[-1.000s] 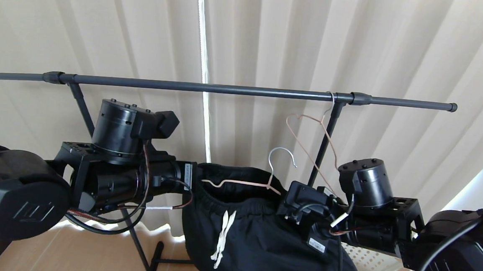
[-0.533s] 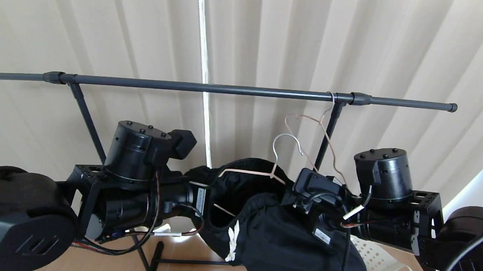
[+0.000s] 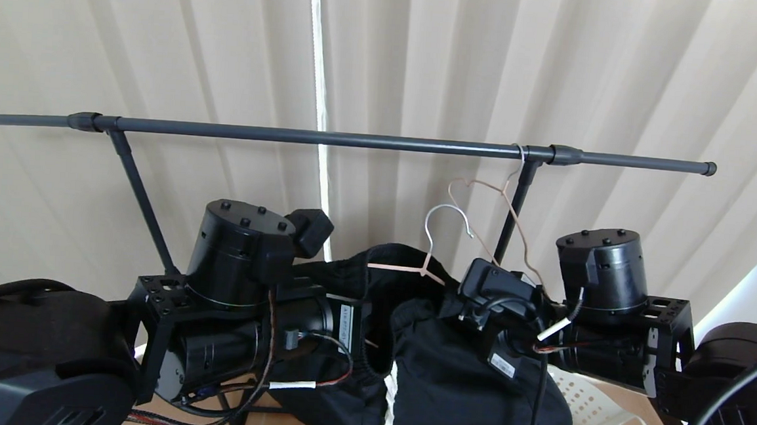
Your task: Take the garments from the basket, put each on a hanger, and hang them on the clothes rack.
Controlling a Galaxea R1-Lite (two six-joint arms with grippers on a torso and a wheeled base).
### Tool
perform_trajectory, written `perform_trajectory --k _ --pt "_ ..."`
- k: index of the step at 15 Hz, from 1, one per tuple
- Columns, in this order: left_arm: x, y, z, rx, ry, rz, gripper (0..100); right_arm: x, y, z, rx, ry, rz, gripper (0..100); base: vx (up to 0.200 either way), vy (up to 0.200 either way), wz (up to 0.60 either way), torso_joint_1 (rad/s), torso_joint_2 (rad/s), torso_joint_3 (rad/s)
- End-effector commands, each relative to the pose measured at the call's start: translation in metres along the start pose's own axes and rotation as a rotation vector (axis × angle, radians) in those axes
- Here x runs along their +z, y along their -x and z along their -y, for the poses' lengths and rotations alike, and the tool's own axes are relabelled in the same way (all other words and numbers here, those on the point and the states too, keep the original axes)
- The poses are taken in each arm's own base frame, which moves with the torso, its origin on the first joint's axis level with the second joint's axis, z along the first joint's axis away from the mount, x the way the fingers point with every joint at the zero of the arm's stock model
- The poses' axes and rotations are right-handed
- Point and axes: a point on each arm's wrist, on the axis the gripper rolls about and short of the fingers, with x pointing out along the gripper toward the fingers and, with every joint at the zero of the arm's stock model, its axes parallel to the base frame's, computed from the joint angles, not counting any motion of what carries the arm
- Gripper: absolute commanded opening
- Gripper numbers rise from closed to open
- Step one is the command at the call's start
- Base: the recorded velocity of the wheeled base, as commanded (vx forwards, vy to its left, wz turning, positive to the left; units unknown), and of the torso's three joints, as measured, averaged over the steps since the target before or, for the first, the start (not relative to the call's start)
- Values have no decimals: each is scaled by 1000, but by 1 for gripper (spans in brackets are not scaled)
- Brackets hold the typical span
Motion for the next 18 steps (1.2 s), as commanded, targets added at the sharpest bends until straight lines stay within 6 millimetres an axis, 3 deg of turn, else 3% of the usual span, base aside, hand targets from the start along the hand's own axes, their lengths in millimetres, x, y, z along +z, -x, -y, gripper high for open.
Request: perform_trajectory --k 1,5,9,18 --pt "-3 -5 -1 8 -25 -15 0 1 2 1 -26 3 36 0 0 0 0 0 0 0" --pt "-4 -14 -8 72 -79 -15 0 11 9 -1 -57 17 115 0 0 0 0 0 0 0" --pt "1 -27 -10 122 -68 94 0 18 17 -8 -44 32 146 0 0 0 0 0 0 0" --pt "3 -25 -7 106 -57 148 0 30 28 -15 -43 50 191 0 0 0 0 0 0 0"
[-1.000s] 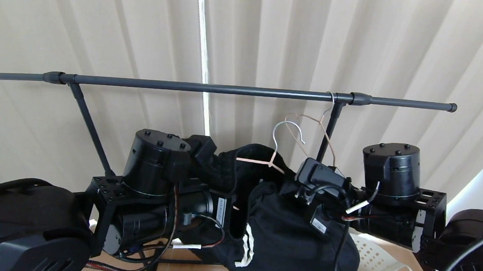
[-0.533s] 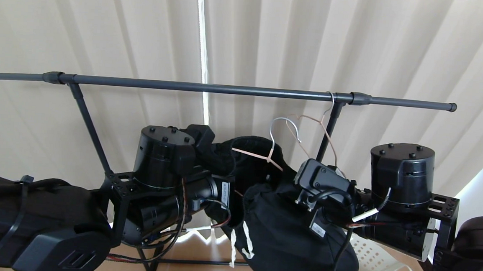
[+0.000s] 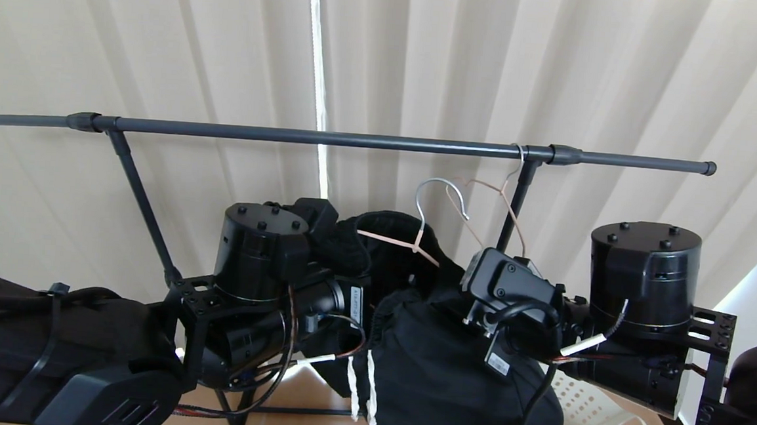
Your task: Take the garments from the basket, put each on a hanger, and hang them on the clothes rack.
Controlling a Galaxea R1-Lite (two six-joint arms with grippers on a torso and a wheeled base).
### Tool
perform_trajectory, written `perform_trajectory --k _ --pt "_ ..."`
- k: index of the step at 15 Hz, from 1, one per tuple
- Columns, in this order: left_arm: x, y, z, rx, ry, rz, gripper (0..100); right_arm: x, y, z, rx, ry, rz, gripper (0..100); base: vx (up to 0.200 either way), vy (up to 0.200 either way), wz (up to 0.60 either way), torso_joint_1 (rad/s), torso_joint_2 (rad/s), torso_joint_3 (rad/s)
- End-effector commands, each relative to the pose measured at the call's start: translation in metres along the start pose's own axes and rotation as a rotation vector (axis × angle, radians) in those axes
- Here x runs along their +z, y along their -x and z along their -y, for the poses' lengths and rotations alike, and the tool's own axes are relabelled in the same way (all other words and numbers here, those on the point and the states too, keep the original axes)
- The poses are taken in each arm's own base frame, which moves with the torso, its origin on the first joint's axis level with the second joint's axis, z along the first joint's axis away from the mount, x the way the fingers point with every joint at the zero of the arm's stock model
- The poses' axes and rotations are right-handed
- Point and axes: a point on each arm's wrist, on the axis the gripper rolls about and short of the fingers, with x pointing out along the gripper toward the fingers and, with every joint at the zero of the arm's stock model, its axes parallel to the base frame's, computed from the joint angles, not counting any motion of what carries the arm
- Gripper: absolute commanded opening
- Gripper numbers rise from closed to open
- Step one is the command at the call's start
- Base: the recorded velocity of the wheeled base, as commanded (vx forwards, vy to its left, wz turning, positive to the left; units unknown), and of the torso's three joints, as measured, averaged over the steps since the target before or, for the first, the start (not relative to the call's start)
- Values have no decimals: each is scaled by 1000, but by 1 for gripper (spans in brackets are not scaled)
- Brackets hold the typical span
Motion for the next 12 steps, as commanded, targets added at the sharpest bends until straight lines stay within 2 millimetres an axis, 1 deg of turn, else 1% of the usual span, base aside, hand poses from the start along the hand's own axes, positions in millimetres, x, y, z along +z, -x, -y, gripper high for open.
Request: perform_trajectory --k 1,3,4,5,7,9,12 --pt "-1 0 0 -1 1 4 0 3 4 0 -2 3 15 0 0 0 0 0 0 0" --pt "-2 0 0 -9 3 21 0 5 4 -4 10 8 21 0 0 0 0 0 0 0" --pt "-2 0 0 -11 4 28 100 5 5 -4 9 8 23 0 0 0 0 0 0 0" --pt "0 1 0 -15 6 45 100 5 5 -4 7 8 27 0 0 0 0 0 0 0" --pt "3 11 -1 -24 -1 70 100 4 4 -5 9 7 24 0 0 0 0 0 0 0" --pt "9 29 -1 -39 -52 103 100 3 4 -5 9 6 21 0 0 0 0 0 0 0" --pt "7 38 2 -57 -91 105 100 1 3 -1 -5 1 22 0 0 0 0 0 0 0"
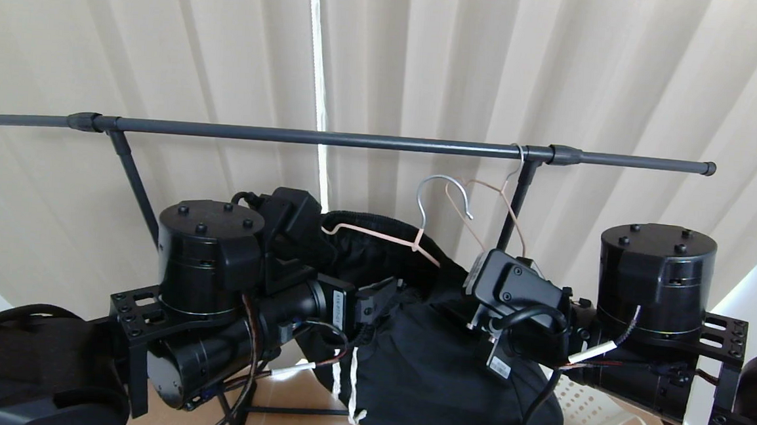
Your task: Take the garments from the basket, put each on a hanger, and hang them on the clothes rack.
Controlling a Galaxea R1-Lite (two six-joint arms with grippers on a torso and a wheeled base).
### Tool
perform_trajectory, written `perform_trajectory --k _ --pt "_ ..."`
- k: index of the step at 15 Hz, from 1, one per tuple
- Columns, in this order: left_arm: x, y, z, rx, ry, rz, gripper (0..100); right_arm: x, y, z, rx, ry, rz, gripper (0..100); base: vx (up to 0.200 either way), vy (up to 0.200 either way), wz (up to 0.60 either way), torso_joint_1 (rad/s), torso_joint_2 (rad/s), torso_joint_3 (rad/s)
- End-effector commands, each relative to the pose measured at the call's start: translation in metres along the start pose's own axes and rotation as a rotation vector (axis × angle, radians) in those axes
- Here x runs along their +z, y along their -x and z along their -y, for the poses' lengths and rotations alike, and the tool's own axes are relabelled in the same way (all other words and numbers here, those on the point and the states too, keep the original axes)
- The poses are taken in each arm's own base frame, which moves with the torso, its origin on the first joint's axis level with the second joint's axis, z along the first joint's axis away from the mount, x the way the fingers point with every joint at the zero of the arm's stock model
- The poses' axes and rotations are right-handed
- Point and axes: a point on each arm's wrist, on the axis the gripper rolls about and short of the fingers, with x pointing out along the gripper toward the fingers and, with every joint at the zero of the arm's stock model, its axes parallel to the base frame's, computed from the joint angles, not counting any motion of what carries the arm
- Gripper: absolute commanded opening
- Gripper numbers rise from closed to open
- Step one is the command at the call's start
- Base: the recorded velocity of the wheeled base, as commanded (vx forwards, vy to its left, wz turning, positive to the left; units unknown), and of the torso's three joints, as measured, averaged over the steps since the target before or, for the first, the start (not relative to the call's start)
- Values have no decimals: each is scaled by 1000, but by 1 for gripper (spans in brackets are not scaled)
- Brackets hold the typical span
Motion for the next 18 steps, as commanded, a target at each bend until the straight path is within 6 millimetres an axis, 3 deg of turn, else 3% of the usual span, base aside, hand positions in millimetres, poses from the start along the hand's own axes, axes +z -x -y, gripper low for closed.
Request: perform_trajectory --k 1,8,10,14,18 --pt "2 8 3 -14 -8 14 100 -2 -2 2 -7 -3 -7 0 0 0 0 0 0 0" --pt "-1 26 7 -41 -63 16 100 -20 4 14 -10 -31 -32 0 0 0 0 0 0 0" --pt "8 43 3 -41 -86 63 100 -31 12 22 -17 -45 26 0 0 0 0 0 0 0" --pt "31 50 -27 86 -202 113 100 -50 19 24 55 -61 93 0 0 0 0 0 0 0" --pt "59 77 -41 55 -251 12 100 -72 21 27 128 -71 188 0 0 0 0 0 0 0"
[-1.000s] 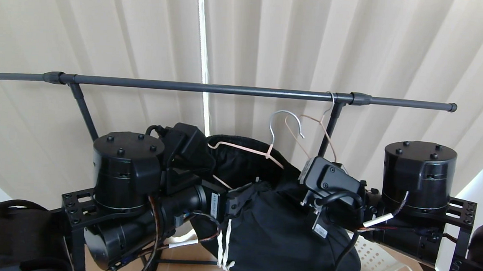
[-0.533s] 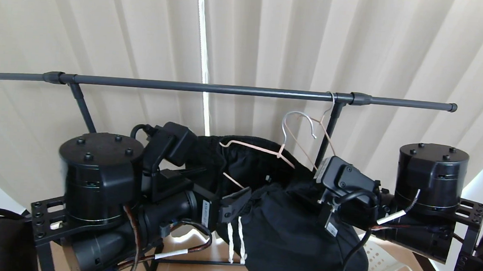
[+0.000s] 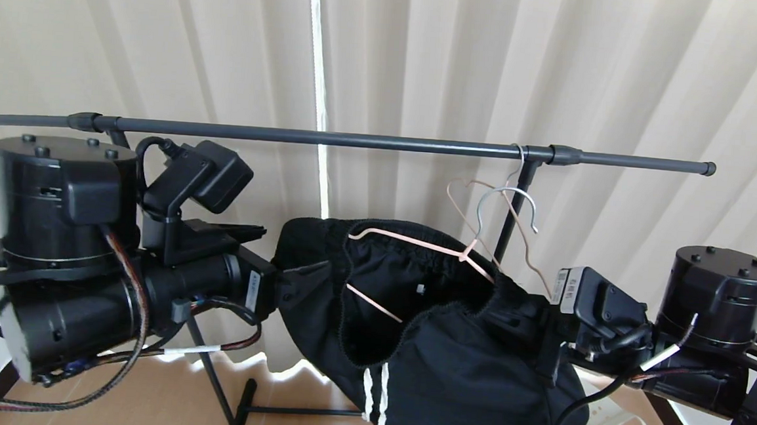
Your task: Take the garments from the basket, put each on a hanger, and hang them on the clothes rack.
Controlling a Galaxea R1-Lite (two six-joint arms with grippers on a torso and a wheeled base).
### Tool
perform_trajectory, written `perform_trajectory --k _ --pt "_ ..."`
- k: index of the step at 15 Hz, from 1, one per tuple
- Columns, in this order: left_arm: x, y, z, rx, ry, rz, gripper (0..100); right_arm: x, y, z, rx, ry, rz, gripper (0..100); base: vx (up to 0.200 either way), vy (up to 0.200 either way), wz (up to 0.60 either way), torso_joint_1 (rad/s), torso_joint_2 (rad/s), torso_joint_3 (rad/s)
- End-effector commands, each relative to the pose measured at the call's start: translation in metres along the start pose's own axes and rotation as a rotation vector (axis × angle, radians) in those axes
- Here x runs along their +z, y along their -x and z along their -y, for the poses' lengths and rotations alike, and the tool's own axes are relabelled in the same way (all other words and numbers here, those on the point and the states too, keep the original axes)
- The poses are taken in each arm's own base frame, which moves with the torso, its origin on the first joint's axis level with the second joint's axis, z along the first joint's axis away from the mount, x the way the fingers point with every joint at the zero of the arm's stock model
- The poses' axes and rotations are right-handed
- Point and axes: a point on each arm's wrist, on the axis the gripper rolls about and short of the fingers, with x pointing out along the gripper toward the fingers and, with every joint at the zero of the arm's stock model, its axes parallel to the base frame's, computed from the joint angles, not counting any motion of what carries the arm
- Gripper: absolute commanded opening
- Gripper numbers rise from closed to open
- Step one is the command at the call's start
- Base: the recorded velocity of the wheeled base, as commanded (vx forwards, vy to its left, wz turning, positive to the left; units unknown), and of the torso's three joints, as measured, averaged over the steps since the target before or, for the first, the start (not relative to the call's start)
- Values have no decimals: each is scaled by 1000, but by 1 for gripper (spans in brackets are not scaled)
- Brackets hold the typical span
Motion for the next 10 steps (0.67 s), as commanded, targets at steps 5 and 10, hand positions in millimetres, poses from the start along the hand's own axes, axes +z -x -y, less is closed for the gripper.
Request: perform_trajectory --k 5,10 --pt "33 39 -29 -94 -276 -115 100 -17 7 1 73 -26 28 0 0 0 0 0 0 0" --pt "35 23 -32 -260 -514 -146 100 -19 6 -2 125 -32 53 0 0 0 0 0 0 0"
